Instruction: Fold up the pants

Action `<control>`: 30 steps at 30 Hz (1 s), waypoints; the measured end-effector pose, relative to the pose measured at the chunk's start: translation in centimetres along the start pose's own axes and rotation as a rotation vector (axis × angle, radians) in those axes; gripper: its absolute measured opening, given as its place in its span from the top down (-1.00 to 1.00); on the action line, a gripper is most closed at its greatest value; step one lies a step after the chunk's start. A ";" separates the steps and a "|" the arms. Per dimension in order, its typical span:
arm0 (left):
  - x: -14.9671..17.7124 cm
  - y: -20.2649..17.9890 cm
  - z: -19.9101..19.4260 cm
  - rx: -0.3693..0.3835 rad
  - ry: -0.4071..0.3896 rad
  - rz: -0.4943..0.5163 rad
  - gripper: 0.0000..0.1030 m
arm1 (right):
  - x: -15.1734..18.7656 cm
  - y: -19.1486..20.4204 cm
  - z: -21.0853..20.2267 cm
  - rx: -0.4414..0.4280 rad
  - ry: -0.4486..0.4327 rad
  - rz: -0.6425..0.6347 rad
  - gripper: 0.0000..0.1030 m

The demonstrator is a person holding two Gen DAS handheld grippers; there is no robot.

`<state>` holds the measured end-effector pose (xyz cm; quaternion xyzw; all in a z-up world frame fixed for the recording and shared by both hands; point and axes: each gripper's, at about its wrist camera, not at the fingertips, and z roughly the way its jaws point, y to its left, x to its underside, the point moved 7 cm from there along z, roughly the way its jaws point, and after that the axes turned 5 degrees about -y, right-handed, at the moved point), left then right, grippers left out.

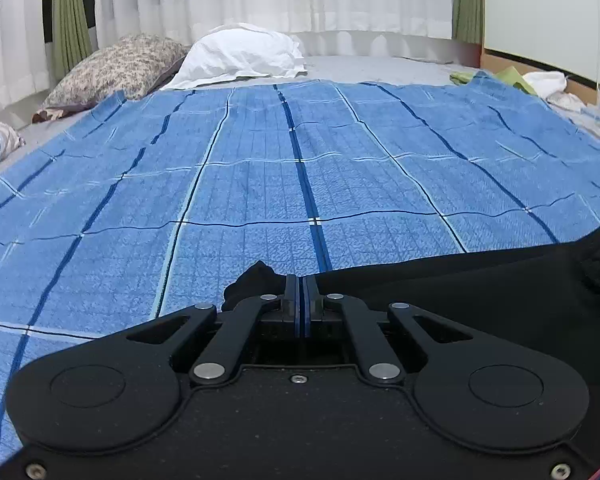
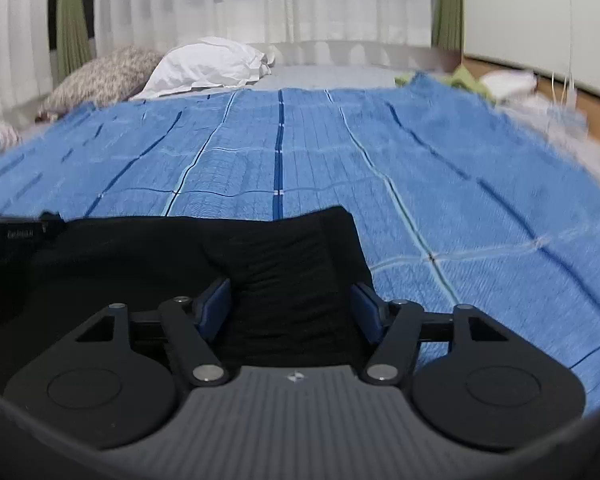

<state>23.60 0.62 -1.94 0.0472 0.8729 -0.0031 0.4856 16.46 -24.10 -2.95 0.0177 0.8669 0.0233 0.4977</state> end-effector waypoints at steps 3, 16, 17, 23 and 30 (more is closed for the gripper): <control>0.1 0.0 0.2 0.000 -0.002 -0.007 0.89 | 0.2 -0.4 0.5 -0.021 0.009 0.036 -0.48; -0.1 -0.7 -8.6 -0.021 -0.069 -0.019 -0.06 | -0.7 3.1 -7.2 -0.009 -0.206 -0.052 -0.66; 0.4 -0.7 -9.4 -0.024 -0.066 -0.014 -0.06 | -0.3 4.3 -8.2 -0.021 -0.234 -0.088 -0.66; 5.0 -0.3 -13.7 -0.060 -0.031 -0.078 -0.06 | 3.2 8.9 -11.1 -0.093 -0.289 -0.203 -0.66; 9.1 -0.1 -15.5 -0.091 -0.032 -0.094 -0.08 | 6.0 10.7 -10.7 -0.151 -0.220 -0.252 -0.66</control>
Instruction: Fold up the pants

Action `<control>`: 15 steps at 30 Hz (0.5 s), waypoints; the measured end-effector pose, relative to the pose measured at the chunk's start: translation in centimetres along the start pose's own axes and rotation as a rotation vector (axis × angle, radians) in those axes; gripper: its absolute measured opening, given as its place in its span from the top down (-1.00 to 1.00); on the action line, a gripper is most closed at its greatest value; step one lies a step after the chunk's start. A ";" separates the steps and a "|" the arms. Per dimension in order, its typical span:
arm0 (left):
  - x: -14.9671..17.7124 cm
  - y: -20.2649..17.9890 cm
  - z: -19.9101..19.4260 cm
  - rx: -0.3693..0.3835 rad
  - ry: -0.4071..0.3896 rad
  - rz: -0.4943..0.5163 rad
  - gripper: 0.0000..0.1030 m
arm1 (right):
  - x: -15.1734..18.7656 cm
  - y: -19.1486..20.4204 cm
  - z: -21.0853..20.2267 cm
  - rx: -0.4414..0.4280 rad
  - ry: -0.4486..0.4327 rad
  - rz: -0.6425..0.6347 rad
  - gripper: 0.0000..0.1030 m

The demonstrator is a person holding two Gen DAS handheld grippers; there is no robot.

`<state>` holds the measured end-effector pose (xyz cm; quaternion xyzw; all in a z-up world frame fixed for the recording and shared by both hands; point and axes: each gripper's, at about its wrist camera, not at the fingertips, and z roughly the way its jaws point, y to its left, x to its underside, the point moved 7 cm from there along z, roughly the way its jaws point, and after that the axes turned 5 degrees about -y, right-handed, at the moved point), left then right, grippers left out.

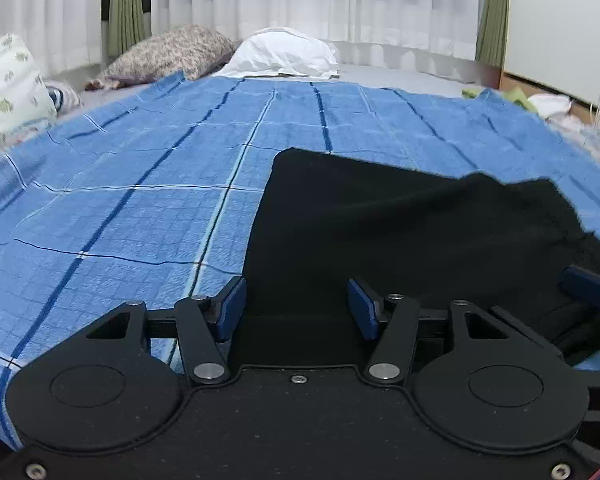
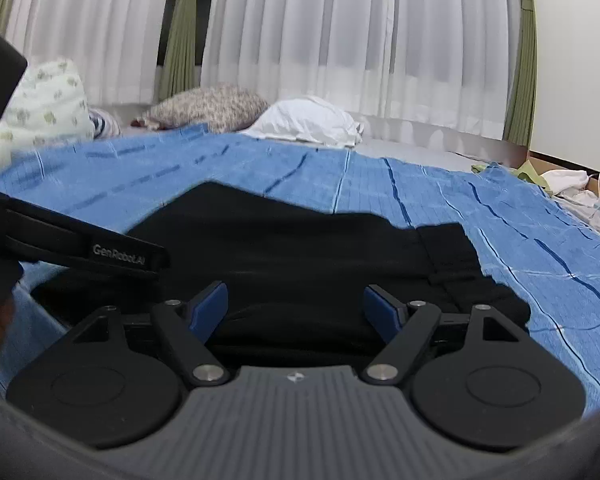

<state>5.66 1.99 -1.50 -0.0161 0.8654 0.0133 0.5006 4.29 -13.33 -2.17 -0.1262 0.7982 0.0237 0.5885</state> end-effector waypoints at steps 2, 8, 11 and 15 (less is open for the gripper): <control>0.3 0.0 -0.1 -0.002 -0.008 0.008 -0.09 | 0.5 -0.6 0.1 0.020 0.005 0.002 -0.66; 0.6 0.3 0.4 0.015 -0.022 -0.006 -0.18 | 1.3 -3.6 -0.9 0.137 -0.007 0.007 -0.63; 0.6 0.5 0.4 0.022 -0.030 -0.006 -0.18 | 1.6 -4.8 -1.9 0.311 -0.059 -0.101 -0.56; 0.5 0.5 0.4 0.026 -0.034 -0.001 -0.19 | 3.1 -7.2 -1.9 0.360 -0.022 -0.066 -0.60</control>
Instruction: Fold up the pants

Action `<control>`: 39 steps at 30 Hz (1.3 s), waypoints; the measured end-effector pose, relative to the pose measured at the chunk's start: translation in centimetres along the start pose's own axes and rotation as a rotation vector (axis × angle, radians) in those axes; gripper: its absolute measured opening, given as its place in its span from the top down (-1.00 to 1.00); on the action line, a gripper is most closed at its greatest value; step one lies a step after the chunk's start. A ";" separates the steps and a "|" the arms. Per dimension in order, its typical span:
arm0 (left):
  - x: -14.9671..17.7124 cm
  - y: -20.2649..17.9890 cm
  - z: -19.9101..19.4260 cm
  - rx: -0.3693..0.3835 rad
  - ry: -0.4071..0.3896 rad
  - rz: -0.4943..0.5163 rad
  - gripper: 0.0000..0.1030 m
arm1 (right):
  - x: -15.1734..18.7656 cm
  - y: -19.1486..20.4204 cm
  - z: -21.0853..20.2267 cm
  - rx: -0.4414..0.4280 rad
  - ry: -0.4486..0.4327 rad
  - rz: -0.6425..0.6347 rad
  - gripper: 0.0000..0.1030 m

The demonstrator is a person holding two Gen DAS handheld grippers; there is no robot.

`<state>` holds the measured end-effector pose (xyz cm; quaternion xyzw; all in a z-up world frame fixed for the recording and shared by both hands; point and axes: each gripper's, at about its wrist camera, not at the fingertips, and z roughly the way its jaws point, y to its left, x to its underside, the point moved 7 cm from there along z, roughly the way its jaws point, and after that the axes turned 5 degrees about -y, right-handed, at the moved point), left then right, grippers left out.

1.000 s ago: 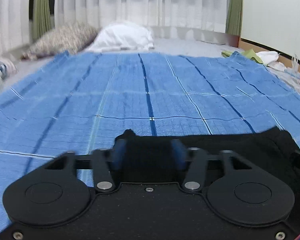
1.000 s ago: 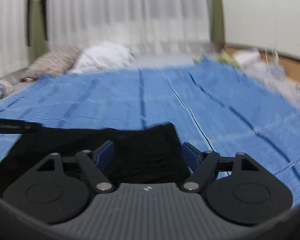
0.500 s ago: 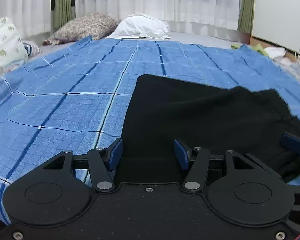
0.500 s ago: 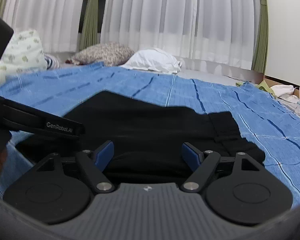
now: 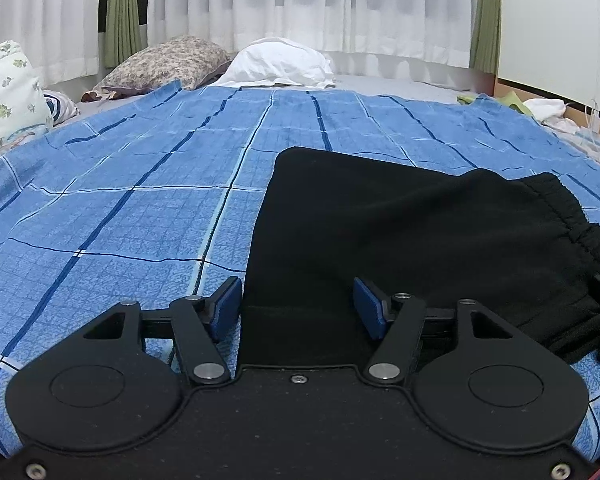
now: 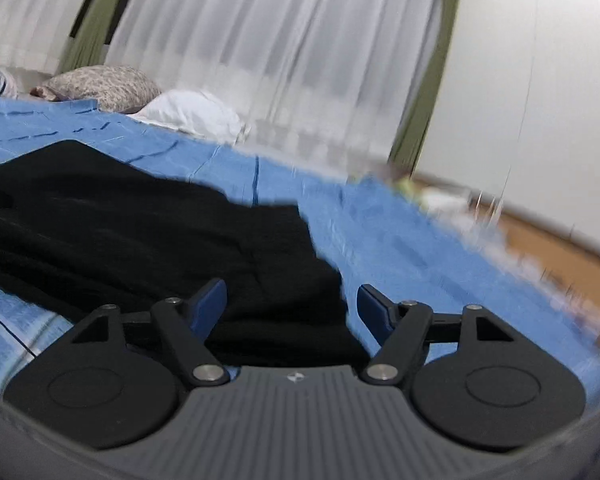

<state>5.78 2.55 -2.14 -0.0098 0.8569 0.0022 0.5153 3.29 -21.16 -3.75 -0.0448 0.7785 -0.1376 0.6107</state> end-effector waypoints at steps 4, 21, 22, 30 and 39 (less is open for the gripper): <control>-1.3 0.4 -0.1 -0.007 0.052 -0.014 -0.07 | -0.7 -1.6 0.5 -0.029 0.072 0.123 -0.67; -8.9 -1.4 12.5 -0.024 0.057 0.084 0.42 | -6.6 3.0 14.4 -0.266 0.270 0.072 0.46; -8.8 -1.4 12.7 -0.027 0.051 0.093 0.42 | -6.1 2.8 14.3 -0.261 0.248 0.078 0.47; -8.1 0.6 15.2 0.010 0.101 -0.051 0.11 | -5.1 2.3 13.9 -0.170 0.207 0.097 0.62; -9.5 2.3 11.9 0.098 0.100 -0.060 -0.28 | -7.7 -2.5 11.6 -0.339 0.119 0.263 -0.71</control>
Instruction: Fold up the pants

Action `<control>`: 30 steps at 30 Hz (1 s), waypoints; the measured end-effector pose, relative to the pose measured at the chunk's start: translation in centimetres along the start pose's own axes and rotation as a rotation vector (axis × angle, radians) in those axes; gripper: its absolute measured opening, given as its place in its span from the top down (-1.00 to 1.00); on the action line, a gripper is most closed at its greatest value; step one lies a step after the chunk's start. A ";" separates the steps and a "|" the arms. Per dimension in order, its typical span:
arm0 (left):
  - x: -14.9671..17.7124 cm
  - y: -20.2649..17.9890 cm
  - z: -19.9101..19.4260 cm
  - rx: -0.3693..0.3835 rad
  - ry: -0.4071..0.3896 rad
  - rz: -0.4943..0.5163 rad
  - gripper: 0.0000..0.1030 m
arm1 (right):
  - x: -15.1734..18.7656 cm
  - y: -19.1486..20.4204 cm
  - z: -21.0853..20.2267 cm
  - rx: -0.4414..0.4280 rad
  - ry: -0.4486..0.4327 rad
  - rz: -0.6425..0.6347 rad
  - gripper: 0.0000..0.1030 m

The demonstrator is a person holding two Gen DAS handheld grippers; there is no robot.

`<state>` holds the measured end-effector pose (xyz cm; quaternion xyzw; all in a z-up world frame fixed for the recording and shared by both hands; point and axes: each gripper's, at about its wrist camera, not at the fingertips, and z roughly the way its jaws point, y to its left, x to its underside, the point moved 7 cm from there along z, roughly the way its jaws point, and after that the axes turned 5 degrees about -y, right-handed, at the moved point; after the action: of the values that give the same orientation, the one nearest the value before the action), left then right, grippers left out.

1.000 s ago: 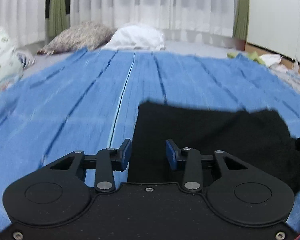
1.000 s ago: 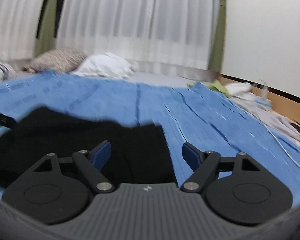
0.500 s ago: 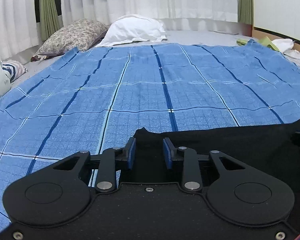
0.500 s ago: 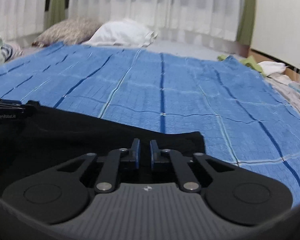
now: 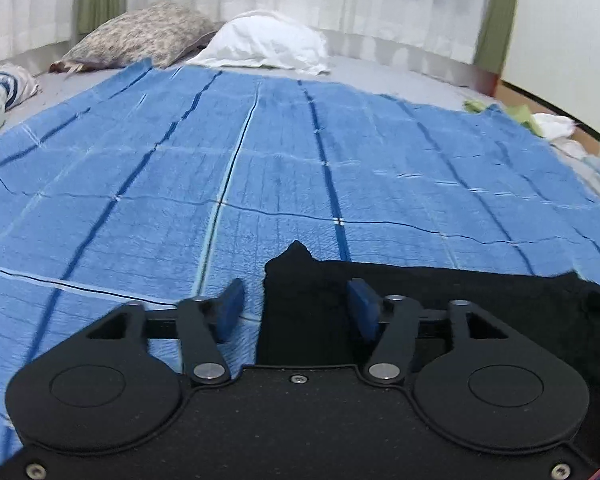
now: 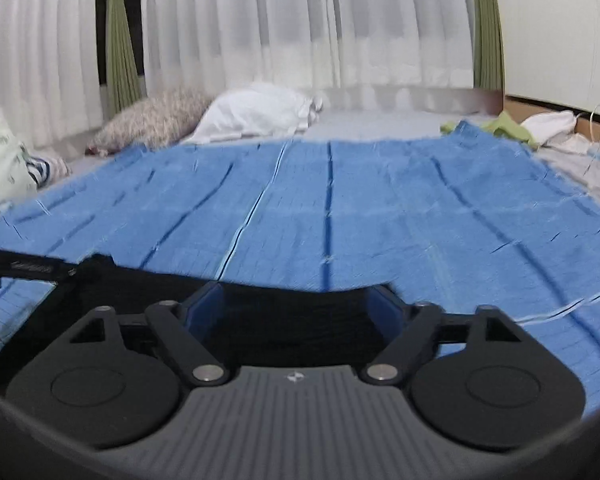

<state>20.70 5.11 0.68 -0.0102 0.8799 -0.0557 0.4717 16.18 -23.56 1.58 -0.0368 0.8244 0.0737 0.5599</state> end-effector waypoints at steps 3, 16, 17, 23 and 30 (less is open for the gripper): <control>0.4 0.3 -1.5 0.058 0.022 0.051 -0.44 | -0.2 -3.0 0.0 0.012 0.038 0.001 -0.72; 0.3 3.5 3.0 0.294 0.179 -0.291 -0.45 | 3.5 -7.8 4.8 -0.251 0.210 0.361 -0.74; 0.2 3.8 3.5 0.307 0.182 -0.318 -0.44 | 3.5 -7.8 5.0 -0.261 0.212 0.354 -0.73; 0.1 3.6 4.5 0.341 0.179 -0.285 -0.41 | 3.4 -6.6 6.1 -0.362 0.237 0.320 -0.72; 0.5 2.8 4.5 0.347 0.180 -0.281 -0.41 | 3.0 -6.7 7.5 -0.383 0.224 0.341 -0.45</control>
<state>24.20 7.47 -2.51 -0.0464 0.8857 -0.2716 0.3737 22.93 -28.91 -4.51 -0.0106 0.8466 0.3169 0.4276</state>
